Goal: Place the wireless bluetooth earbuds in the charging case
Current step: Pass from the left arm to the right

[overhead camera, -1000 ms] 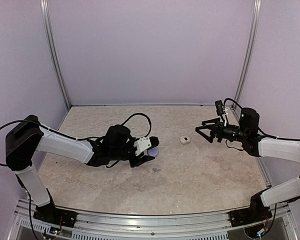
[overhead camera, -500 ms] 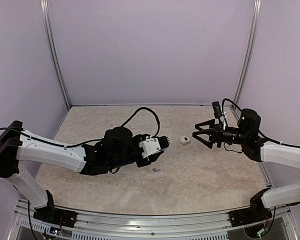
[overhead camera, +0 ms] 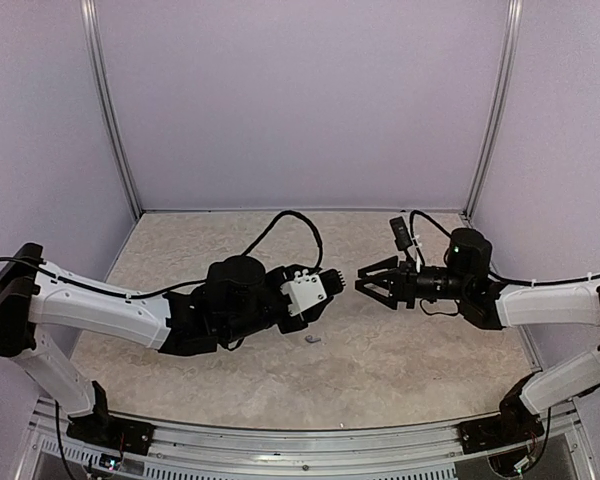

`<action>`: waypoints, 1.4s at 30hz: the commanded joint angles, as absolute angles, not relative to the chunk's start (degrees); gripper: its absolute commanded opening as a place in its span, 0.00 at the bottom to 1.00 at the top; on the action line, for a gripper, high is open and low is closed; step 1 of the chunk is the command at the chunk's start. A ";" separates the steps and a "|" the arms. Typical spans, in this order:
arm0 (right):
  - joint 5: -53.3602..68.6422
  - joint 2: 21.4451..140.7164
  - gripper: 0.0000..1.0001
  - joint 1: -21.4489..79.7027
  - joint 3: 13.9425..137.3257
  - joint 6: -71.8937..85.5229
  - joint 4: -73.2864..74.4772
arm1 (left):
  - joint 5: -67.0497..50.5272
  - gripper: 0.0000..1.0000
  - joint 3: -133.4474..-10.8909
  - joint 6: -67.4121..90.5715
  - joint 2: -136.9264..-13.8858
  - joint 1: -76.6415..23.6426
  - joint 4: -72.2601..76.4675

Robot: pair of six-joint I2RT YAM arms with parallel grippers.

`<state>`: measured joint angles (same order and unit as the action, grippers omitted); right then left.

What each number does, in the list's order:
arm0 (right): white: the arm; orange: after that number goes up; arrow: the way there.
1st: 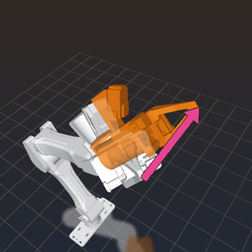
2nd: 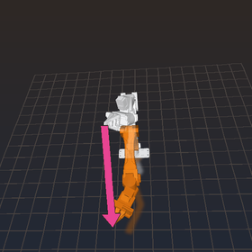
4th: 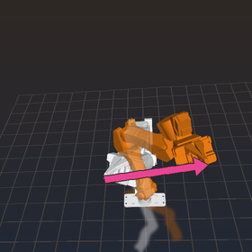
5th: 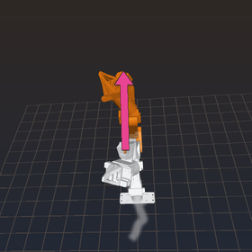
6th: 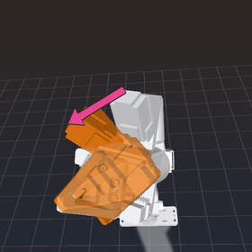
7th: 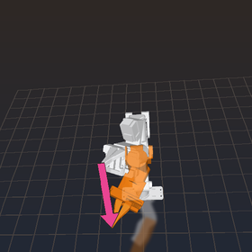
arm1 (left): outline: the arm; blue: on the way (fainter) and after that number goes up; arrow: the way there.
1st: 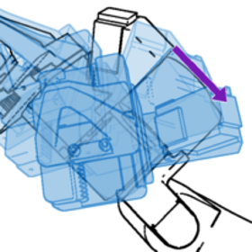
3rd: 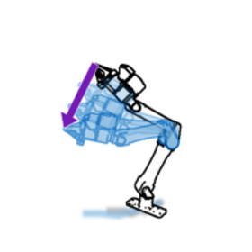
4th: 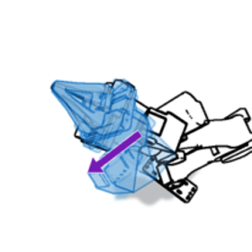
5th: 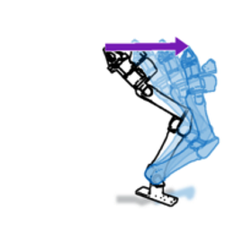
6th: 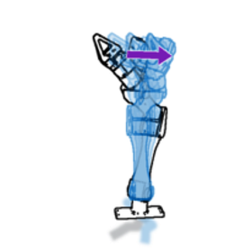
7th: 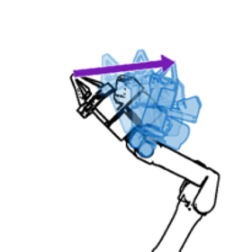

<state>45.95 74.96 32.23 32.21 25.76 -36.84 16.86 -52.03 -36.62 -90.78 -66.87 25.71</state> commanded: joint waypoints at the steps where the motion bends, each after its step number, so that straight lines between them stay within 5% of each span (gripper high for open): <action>1: 44.59 78.84 0.64 35.18 34.97 29.14 -42.26 | 17.80 0.36 -53.61 -37.51 -89.34 -67.67 28.88; 26: 45.86 87.28 0.27 42.08 39.90 32.41 -46.95 | 19.84 0.37 -50.89 -37.79 -88.95 -69.26 34.28; 33: 45.35 85.03 0.11 42.02 41.45 26.34 -39.88 | 17.14 0.59 -49.52 -36.15 -87.39 -69.69 33.06; 42: 44.18 77.83 0.12 42.10 44.21 8.05 -24.11 | 2.66 0.61 -44.60 -24.55 -76.50 -69.06 23.49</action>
